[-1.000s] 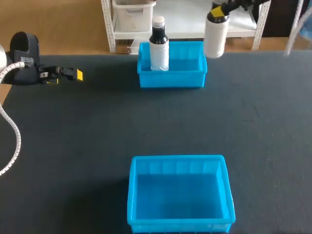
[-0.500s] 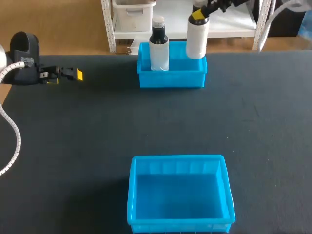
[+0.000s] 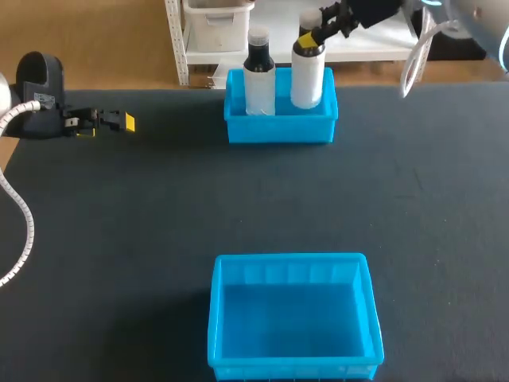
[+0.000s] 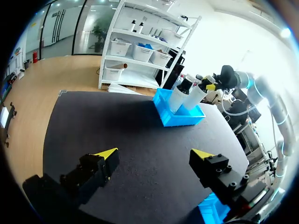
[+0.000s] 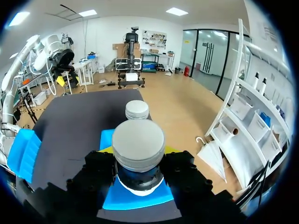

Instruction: Pick up the bottle, and place it in the far bin if it is heavy, or in the near bin if it is light.

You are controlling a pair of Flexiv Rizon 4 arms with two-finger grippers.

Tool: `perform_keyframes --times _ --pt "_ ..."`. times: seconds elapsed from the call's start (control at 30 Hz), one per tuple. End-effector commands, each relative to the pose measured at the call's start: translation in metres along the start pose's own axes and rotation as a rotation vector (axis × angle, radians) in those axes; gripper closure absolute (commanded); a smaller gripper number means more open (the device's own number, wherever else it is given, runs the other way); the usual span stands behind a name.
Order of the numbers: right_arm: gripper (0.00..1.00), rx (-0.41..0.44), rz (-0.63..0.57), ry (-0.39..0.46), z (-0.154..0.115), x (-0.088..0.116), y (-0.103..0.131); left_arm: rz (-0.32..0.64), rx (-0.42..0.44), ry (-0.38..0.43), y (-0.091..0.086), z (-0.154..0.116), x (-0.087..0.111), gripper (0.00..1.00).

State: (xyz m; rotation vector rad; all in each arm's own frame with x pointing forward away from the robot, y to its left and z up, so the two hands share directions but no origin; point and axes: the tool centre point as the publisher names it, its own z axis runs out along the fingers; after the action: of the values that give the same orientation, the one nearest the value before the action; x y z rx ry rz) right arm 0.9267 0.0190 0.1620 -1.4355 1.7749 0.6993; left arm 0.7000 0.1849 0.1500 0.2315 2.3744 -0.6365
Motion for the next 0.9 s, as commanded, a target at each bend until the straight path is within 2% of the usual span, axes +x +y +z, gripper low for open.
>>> perform_keyframes --times 0.03,0.43,0.9 --pt "1.00 -0.155 0.005 0.004 0.012 0.000 -0.015 0.000 0.000 0.000 0.000 0.000 0.000 0.00" --pt "1.00 -0.176 0.016 0.006 0.027 0.008 -0.016 0.000 0.000 0.000 0.000 0.000 0.000 0.00" --pt "1.00 -0.190 0.028 0.010 0.032 0.014 -0.017 0.000 0.000 0.000 0.000 0.000 0.000 0.00"
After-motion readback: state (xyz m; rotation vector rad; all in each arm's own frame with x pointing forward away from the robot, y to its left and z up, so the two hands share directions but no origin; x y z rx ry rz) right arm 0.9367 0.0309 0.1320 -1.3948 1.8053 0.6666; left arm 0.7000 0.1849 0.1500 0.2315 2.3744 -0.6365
